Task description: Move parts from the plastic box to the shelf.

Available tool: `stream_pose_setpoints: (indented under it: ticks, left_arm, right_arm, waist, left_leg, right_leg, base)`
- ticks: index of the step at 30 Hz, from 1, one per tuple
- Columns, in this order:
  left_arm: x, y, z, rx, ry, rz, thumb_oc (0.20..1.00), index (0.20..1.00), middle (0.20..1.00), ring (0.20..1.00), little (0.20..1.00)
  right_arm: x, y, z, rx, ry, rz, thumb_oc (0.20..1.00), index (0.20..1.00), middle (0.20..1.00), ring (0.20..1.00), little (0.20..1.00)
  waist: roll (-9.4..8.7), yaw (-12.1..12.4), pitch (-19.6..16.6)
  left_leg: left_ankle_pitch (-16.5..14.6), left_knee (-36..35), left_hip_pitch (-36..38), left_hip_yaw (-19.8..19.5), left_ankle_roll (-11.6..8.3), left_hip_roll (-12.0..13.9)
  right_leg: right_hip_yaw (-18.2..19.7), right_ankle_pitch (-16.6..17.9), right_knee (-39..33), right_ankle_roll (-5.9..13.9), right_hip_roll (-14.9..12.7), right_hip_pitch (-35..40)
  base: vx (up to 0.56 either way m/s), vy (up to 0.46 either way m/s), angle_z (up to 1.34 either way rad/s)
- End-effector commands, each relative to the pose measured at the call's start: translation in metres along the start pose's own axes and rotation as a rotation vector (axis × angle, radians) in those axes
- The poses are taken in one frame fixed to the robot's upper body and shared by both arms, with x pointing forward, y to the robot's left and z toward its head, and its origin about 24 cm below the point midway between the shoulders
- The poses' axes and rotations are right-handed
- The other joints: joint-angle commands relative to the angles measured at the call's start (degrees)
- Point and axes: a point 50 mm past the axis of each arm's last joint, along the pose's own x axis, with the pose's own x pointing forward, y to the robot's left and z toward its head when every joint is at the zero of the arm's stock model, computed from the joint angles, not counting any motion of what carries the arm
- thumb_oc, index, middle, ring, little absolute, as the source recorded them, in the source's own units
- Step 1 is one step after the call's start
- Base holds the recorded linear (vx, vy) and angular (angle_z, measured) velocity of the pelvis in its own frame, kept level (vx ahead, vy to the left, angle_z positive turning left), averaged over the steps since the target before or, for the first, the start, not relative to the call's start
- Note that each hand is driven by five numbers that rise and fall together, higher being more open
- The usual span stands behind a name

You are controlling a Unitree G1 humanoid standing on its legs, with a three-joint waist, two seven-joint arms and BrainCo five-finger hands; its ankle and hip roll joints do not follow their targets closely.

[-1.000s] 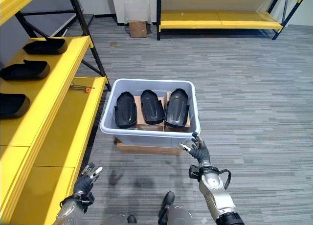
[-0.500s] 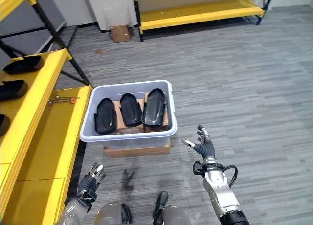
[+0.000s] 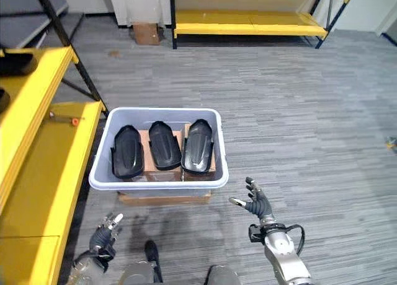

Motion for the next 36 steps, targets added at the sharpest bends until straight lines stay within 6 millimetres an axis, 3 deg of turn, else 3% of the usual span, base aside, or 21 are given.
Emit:
stream_pose_setpoints:
  ticks: [1, 10, 14, 15, 18, 21, 22, 24, 28, 30, 36]
  left_arm:
    - [-0.002, -0.012, 0.013, 0.003, -0.072, -0.071, 1.0, 1.0, 1.0, 1.0, 1.0]
    - [0.003, -0.017, 0.027, 0.023, -0.113, -0.073, 1.0, 1.0, 1.0, 1.0, 1.0]
    - [0.003, -0.016, 0.024, 0.03, -0.092, -0.085, 1.0, 1.0, 1.0, 1.0, 1.0]
    - [0.002, -0.016, 0.019, 0.001, -0.066, -0.09, 1.0, 1.0, 1.0, 1.0, 1.0]
    - [0.0, -0.014, 0.016, 0.001, -0.072, -0.092, 1.0, 1.0, 1.0, 1.0, 1.0]
    - [-0.002, -0.018, 0.015, 0.032, -0.078, -0.088, 1.0, 1.0, 1.0, 1.0, 1.0]
    - [-0.003, -0.019, 0.016, 0.022, -0.088, -0.071, 1.0, 1.0, 1.0, 1.0, 1.0]
    - [-0.002, -0.02, 0.017, 0.034, -0.093, -0.077, 1.0, 1.0, 1.0, 1.0, 1.0]
    - [-0.004, -0.019, 0.014, 0.052, -0.081, -0.1, 1.0, 1.0, 1.0, 1.0, 1.0]
    - [-0.006, -0.024, 0.004, 0.052, -0.038, -0.126, 1.0, 1.0, 1.0, 1.0, 1.0]
    - [-0.008, -0.024, -0.006, 0.015, 0.002, -0.151, 1.0, 1.0, 1.0, 1.0, 1.0]
  right_arm:
    - [0.007, -0.008, 0.037, 0.006, -0.192, -0.016, 1.0, 1.0, 1.0, 1.0, 1.0]
    - [0.02, 0.004, 0.06, -0.017, -0.292, 0.017, 1.0, 1.0, 1.0, 1.0, 1.0]
    - [0.024, 0.001, 0.066, -0.055, -0.307, 0.021, 1.0, 1.0, 1.0, 1.0, 1.0]
    - [0.026, -0.002, 0.068, -0.054, -0.307, 0.014, 1.0, 1.0, 1.0, 1.0, 1.0]
    - [0.027, -0.004, 0.07, -0.047, -0.306, 0.015, 1.0, 1.0, 1.0, 1.0, 1.0]
    - [0.031, -0.006, 0.077, -0.014, -0.309, 0.057, 1.0, 1.0, 1.0, 1.0, 1.0]
    - [0.032, -0.001, 0.082, -0.022, -0.317, 0.108, 1.0, 1.0, 1.0, 1.0, 1.0]
    - [0.033, 0.001, 0.082, -0.018, -0.311, 0.124, 1.0, 1.0, 1.0, 1.0, 1.0]
    - [0.034, 0.001, 0.071, -0.015, -0.26, 0.103, 1.0, 1.0, 1.0, 1.0, 1.0]
    - [0.035, -0.001, 0.063, -0.064, -0.219, 0.088, 1.0, 1.0, 1.0, 1.0, 1.0]
    - [0.034, -0.004, 0.051, -0.066, -0.14, 0.072, 1.0, 1.0, 1.0, 1.0, 1.0]
  waist:
    - [2.78, 1.02, 1.02]
    - [0.69, 4.6, 0.85]
    - [-0.21, 5.8, 0.11]
    - [-0.33, 6.16, -0.06]
    - [-0.06, 5.82, 0.29]
    - [-0.11, 4.0, 1.57]
    - [-0.82, 3.53, 2.46]
    - [-0.93, 3.37, 2.95]
    - [-0.42, 4.59, 2.8]
    - [0.84, 5.25, 1.86]
    - [1.86, 3.67, 0.78]
  left_leg:
    - [-1.97, 2.13, -0.96, -0.71, -3.04, 3.56]
    - [-4.21, 2.7, -2.46, -1.67, -0.64, 0.89]
    - [-6.0, 2.63, -1.67, -1.87, 1.57, -1.49]
    - [-6.94, 2.29, -0.61, -1.5, 2.52, -2.52]
    - [-8.31, 1.41, 2.01, -0.9, 3.59, -3.08]
    - [-8.15, -0.26, 5.76, -0.7, 1.56, -0.99]
    - [-8.94, -0.2, 7.27, 0.22, 0.5, -0.19]
    - [-9.53, 0.04, 7.45, -0.42, 0.19, 0.15]
    - [-7.83, 0.17, 6.53, -2.36, -0.95, 1.2]
    - [-5.86, -0.5, 6.41, -3.2, -2.5, 1.61]
    - [-6.0, 1.08, 6.66, -3.81, -2.88, 1.84]
  right_leg:
    - [0.51, 5.63, -4.22, 2.75, -0.7, -0.66]
    - [-1.12, 5.21, -2.84, 4.51, -2.33, 2.6]
    - [-2.06, 8.18, 2.48, 5.1, -3.66, 2.61]
    - [-3.21, 10.34, 6.89, 5.58, -4.42, 1.46]
    - [-3.43, 11.53, 13.48, 6.06, -4.21, -2.63]
    - [-4.14, 11.07, 6.07, 4.94, -1.27, -6.64]
    - [-5.17, 15.9, 1.79, 6.16, -2.55, -9.32]
    - [-4.79, 16.45, 0.4, 6.84, -3.0, -10.1]
    - [-5.71, 12.31, -2.52, 5.55, -1.39, -7.16]
    - [-6.25, 9.87, -5.97, 3.94, 0.29, -2.93]
    - [-4.3, 6.21, -3.64, 1.49, 1.83, -1.88]
  base:
    - [0.03, 0.116, 0.12]
    - [0.05, 0.103, -0.02]
    - [0.11, 0.183, -0.05]
    - [0.15, 0.254, 0.05]
    - [0.12, 0.137, -0.15]
    - [0.13, -0.156, -0.36]
    - [0.09, -0.256, -0.09]
    - [0.07, -0.246, -0.01]
    - [0.1, -0.281, 0.35]
    - [0.15, -0.208, 0.14]
    - [0.11, -0.113, -0.09]
